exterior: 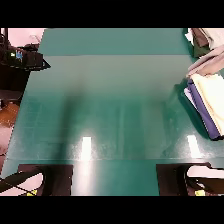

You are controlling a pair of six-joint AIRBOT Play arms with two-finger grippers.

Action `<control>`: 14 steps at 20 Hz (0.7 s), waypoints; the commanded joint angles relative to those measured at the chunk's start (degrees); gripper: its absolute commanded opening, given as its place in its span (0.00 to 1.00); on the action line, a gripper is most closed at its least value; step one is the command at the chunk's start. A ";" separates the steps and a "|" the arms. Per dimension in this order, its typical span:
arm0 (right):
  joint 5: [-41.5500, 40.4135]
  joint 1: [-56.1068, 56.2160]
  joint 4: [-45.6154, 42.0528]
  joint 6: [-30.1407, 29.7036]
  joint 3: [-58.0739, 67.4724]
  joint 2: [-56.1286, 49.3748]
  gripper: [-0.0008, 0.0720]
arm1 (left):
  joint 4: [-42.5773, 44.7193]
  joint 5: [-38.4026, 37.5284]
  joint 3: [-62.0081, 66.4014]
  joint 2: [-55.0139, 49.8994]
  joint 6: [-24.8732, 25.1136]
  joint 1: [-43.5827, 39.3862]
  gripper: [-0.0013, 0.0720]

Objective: Fold the shirts.

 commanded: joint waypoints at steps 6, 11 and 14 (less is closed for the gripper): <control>12.96 -0.46 -15.78 8.70 14.12 0.22 0.03 | -0.07 -0.63 0.00 -0.02 0.17 0.00 0.05; 15.28 -3.78 -21.68 11.13 7.74 5.90 0.03 | -0.07 -1.11 0.00 -0.02 0.24 0.00 0.05; 17.22 -7.96 -21.70 11.26 0.83 10.47 0.03 | -0.07 -1.07 0.00 -0.02 0.24 0.00 0.05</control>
